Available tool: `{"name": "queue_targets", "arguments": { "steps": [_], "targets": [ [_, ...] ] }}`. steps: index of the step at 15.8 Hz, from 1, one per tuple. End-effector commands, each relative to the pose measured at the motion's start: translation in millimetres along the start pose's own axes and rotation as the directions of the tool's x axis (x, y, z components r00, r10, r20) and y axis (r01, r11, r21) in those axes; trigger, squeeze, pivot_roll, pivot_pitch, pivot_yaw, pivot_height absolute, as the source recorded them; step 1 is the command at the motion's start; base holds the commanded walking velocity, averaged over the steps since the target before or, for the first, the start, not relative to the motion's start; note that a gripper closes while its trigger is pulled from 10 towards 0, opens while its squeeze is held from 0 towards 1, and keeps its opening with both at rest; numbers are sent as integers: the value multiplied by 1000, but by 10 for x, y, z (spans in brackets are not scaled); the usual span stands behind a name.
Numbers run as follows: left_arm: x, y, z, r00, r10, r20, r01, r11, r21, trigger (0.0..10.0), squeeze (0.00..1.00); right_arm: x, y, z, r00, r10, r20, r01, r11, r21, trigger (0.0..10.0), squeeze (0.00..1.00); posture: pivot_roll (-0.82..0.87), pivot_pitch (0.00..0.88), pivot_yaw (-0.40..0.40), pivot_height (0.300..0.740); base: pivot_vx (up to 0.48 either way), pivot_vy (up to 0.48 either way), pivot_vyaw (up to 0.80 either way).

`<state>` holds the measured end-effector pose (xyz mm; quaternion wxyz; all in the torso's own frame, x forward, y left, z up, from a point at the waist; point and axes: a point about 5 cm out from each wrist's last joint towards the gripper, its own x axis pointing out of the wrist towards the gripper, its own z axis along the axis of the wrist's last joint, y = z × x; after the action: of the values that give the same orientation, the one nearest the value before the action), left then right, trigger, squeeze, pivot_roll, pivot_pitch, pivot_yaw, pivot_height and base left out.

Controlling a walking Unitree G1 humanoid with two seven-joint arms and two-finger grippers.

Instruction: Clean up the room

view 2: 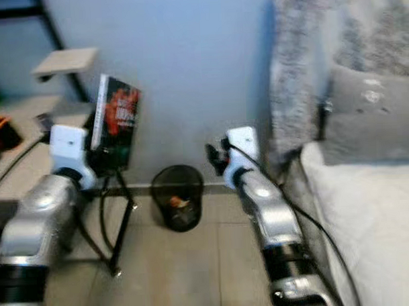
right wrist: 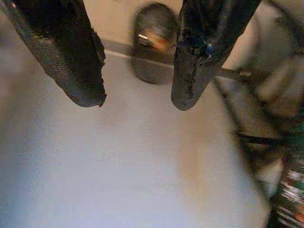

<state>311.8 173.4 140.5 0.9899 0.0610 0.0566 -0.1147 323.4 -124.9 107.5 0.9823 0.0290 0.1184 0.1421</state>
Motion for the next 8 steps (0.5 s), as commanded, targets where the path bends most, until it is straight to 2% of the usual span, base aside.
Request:
{"name": "queue_targets", "arguments": {
  "steps": [1, 2, 6, 8],
  "targets": [
    [-1, 29, 130, 999, 1, 53, -2, 1000, 30, 10000, 0, 23, 56, 37, 1000, 13, 9, -13, 1000, 17, 10000, 0, 3, 0, 54, 740, 0, 0, -800],
    [-1, 24, 129, 999, -2, 53, 0, 999, 33, 10000, 0, 23, 56, 36, 1000, 12, 9, -12, 1000, 17, 10000, 0, 3, 0, 53, 740, 0, 0, -800],
    [2, 11, 123, 999, -4, 52, 2, 999, 36, 10000, 0, 25, 54, 29, 1000, 11, 7, -12, 1000, 21, 10000, 0, 4, 0, 53, 740, 0, 0, 0],
    [3, 9, 132, 999, -8, 53, 6, 999, 34, 10000, 0, 29, 48, 36, 1000, 4, 7, -4, 1000, 29, 10000, 0, 4, 0, 51, 740, 0, 0, -800]
  ]
}}
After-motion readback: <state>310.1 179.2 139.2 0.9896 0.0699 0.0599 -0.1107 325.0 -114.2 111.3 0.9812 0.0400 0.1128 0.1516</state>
